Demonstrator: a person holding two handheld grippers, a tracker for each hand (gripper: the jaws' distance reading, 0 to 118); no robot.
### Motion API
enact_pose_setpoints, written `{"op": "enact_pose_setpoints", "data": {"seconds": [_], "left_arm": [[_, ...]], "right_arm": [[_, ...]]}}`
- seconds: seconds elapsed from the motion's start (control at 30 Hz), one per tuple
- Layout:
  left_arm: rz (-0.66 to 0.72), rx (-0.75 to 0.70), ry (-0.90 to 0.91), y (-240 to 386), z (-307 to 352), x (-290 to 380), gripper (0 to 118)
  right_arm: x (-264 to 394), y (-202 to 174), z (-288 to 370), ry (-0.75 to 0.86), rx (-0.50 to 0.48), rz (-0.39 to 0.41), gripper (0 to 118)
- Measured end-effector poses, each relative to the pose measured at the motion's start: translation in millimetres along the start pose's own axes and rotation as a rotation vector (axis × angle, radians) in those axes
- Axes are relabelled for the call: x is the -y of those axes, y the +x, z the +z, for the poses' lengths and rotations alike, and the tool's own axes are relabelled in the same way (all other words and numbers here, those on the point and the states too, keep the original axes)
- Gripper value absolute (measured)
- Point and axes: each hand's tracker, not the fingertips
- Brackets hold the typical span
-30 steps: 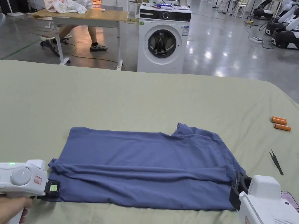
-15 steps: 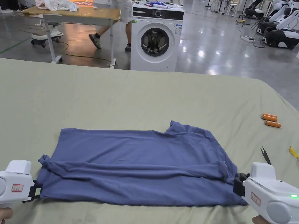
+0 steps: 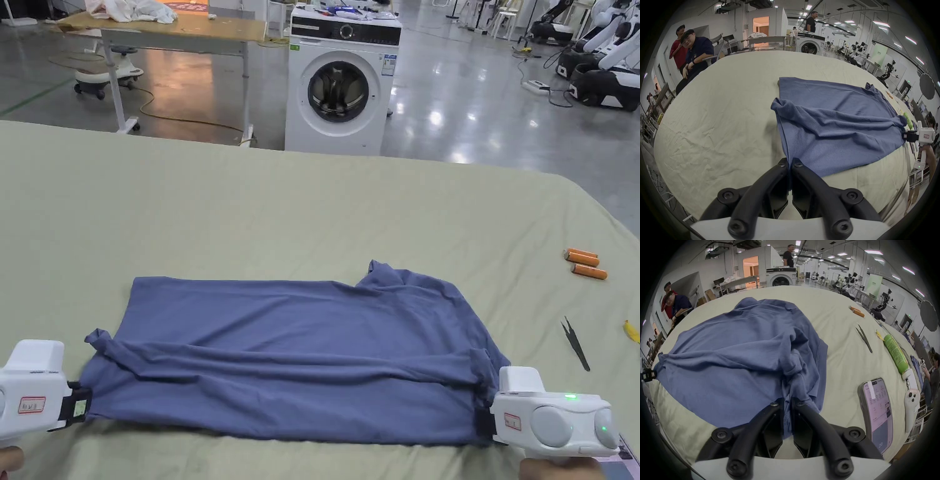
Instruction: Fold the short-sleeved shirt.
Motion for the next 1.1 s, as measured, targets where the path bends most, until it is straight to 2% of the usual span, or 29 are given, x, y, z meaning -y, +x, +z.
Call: {"op": "enact_pose_setpoints", "data": {"seconds": [0.03,0.13,0.3,0.4,0.63,0.77,0.93,1.1], "left_arm": [[-0.001,0.0,0.002,0,0,0,0],[0.006,0.006,0.018,-2,5,-1,0],[0.013,0.036,0.071,-5,26,-7,0],[0.014,0.04,0.091,-9,42,-8,0],[0.004,0.039,0.091,-26,83,28,0],[-0.005,0.02,0.039,-31,85,70,0],[0.009,0.004,-0.055,-35,65,112,0],[0.039,-0.019,-0.066,-33,42,127,0]], "right_arm": [[0,0,2,0.0,0.004,0.014,7],[-4,7,15,0.02,-0.012,-0.034,5],[-9,8,57,0.077,-0.032,-0.009,5],[-9,7,83,0.1,-0.021,0.032,5],[32,10,124,0.103,-0.025,0.043,5],[75,4,128,0.033,-0.009,0.059,5],[119,-3,107,-0.046,-0.007,0.039,5],[127,-11,91,-0.045,0.019,0.044,5]]}}
